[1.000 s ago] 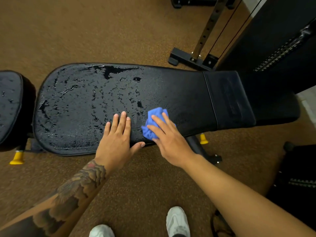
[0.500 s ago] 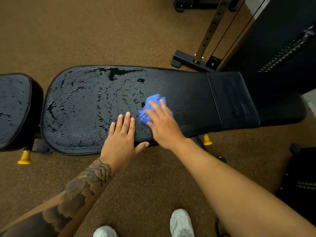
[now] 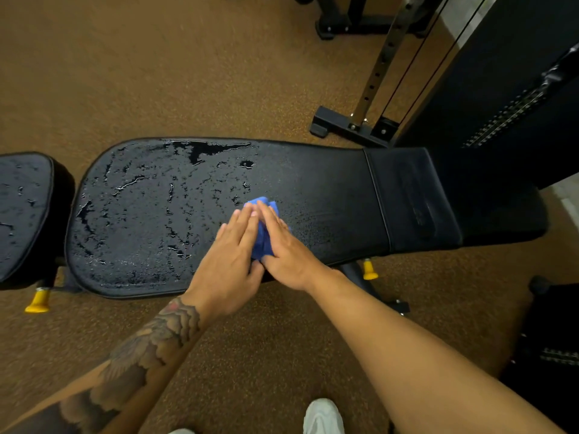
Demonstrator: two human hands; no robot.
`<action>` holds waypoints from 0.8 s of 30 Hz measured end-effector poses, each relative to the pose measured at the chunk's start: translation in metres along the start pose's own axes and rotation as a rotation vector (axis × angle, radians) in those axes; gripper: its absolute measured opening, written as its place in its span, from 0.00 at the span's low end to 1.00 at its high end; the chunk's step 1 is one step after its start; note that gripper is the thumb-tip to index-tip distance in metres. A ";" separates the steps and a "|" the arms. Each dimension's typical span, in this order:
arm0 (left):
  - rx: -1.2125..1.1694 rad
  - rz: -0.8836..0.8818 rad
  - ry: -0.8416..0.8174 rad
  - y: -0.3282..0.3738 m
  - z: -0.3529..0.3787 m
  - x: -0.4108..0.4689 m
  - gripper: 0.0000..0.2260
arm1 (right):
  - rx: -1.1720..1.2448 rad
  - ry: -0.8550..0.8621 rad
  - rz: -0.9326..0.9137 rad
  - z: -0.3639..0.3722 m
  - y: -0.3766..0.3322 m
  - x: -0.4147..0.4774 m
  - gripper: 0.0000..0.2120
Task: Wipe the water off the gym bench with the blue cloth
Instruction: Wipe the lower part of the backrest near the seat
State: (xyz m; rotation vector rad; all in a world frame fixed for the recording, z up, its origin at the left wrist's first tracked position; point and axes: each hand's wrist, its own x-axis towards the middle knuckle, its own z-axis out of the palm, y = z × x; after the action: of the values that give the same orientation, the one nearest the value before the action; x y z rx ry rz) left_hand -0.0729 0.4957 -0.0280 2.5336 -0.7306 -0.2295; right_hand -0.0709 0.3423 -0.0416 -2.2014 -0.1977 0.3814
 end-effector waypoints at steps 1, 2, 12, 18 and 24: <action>-0.006 0.017 -0.026 0.003 0.001 0.006 0.35 | 0.019 -0.020 0.012 -0.004 0.000 -0.001 0.44; 0.001 0.034 -0.038 0.005 0.003 0.012 0.36 | 0.028 -0.036 0.019 -0.008 0.000 -0.002 0.47; 0.330 0.057 -0.083 0.001 0.020 0.023 0.33 | -0.308 0.293 -0.003 -0.035 0.033 -0.036 0.39; 0.501 0.074 -0.119 0.006 0.008 0.035 0.30 | -0.720 0.208 0.307 -0.051 0.079 -0.053 0.39; 0.433 0.129 -0.144 0.004 0.018 0.041 0.24 | -0.768 0.246 0.299 -0.047 0.083 -0.052 0.38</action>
State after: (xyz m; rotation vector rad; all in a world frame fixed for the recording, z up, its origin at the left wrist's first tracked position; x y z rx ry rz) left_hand -0.0454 0.4633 -0.0420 2.8805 -1.0980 -0.2317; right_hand -0.1032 0.2427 -0.0697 -3.0252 0.1538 0.2039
